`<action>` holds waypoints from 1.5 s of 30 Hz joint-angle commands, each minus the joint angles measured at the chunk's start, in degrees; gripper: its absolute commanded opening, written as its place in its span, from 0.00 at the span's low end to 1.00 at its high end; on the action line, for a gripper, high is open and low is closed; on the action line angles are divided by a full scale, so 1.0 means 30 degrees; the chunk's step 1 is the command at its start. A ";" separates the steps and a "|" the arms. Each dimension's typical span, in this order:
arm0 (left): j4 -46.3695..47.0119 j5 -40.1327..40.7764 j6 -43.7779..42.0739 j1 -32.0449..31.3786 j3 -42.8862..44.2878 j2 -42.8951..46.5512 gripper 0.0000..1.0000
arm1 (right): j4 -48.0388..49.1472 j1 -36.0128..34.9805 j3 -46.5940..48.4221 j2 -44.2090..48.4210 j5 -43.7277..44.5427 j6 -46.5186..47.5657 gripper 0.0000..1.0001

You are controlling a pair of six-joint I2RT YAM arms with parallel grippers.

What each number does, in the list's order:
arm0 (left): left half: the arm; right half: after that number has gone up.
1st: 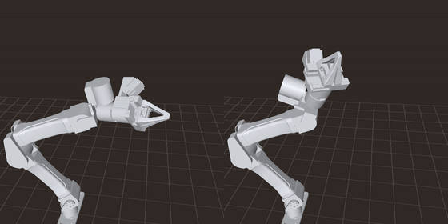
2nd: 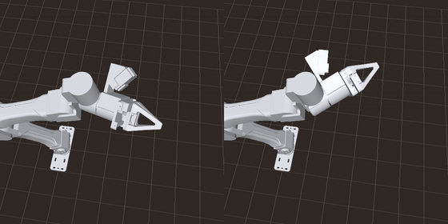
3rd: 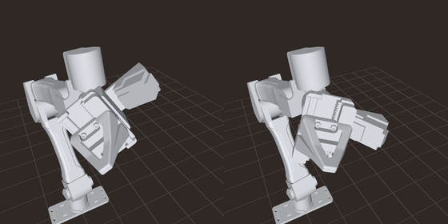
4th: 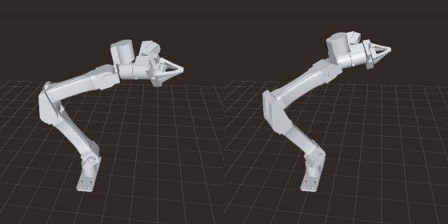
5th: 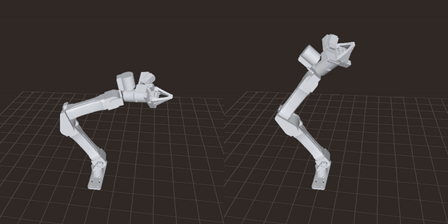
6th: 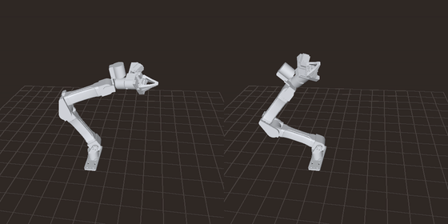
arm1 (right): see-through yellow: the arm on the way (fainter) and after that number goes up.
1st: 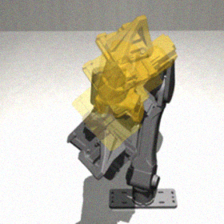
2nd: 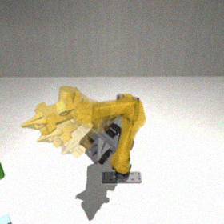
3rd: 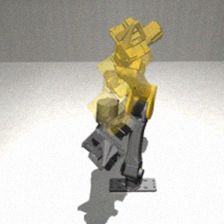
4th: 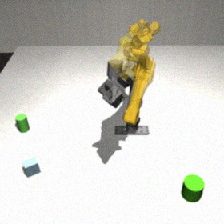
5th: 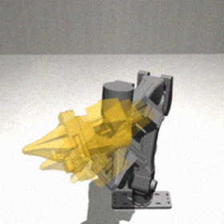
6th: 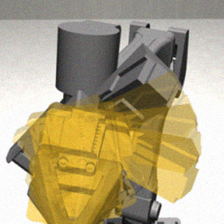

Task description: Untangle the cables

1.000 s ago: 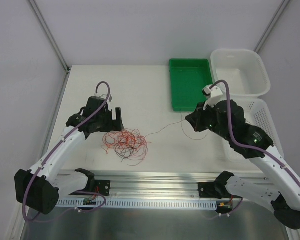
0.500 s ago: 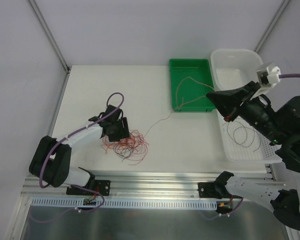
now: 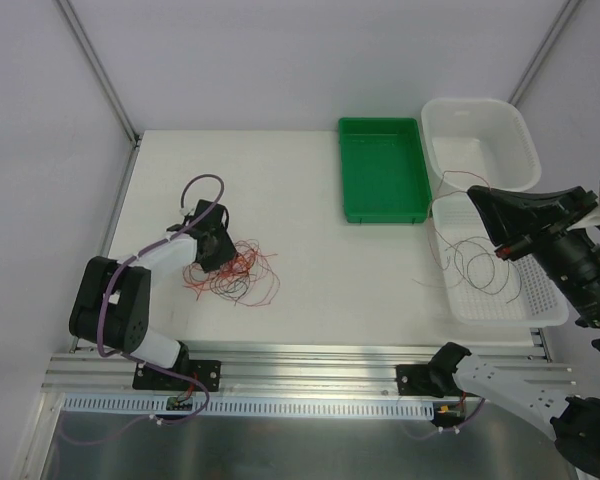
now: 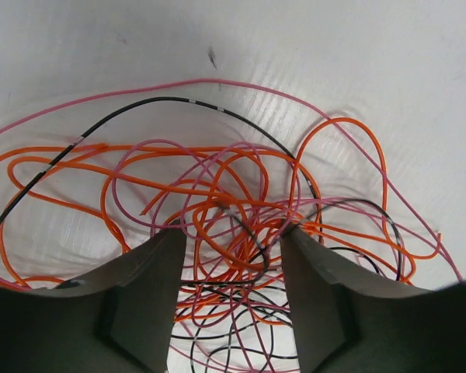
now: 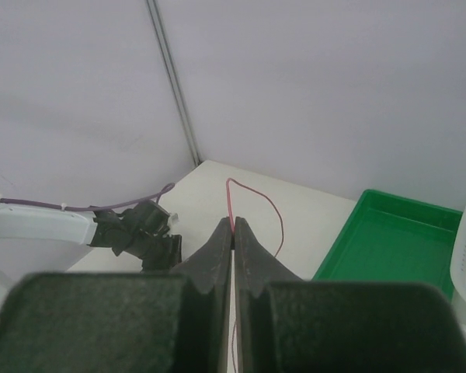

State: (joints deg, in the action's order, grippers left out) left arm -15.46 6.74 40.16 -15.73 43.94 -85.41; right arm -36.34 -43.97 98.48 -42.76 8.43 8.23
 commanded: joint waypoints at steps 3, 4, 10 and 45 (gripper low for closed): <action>-0.0440 -0.1186 -0.0846 0.0262 0.1347 0.1365 0.64 | 0.0392 0.0036 -0.0861 -0.1591 0.1290 0.1094 0.01; -0.0528 -0.1483 -0.1254 0.0291 0.1667 0.1862 0.75 | 0.0481 0.0065 -0.1066 -0.1769 0.1409 0.1182 0.01; -0.3478 -0.3006 -0.3566 0.0262 0.4332 0.5585 0.99 | 0.1913 0.0240 -0.1419 -0.3640 0.2199 0.2382 0.01; -0.5451 0.0126 -0.8231 0.1844 0.3898 0.8663 0.99 | 0.8274 1.0464 0.3653 -2.1923 -0.2575 -0.1511 0.01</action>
State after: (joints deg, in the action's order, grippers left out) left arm -32.82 7.92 16.62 -10.41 56.27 -59.99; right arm -14.96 -13.65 111.63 -105.06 2.28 7.73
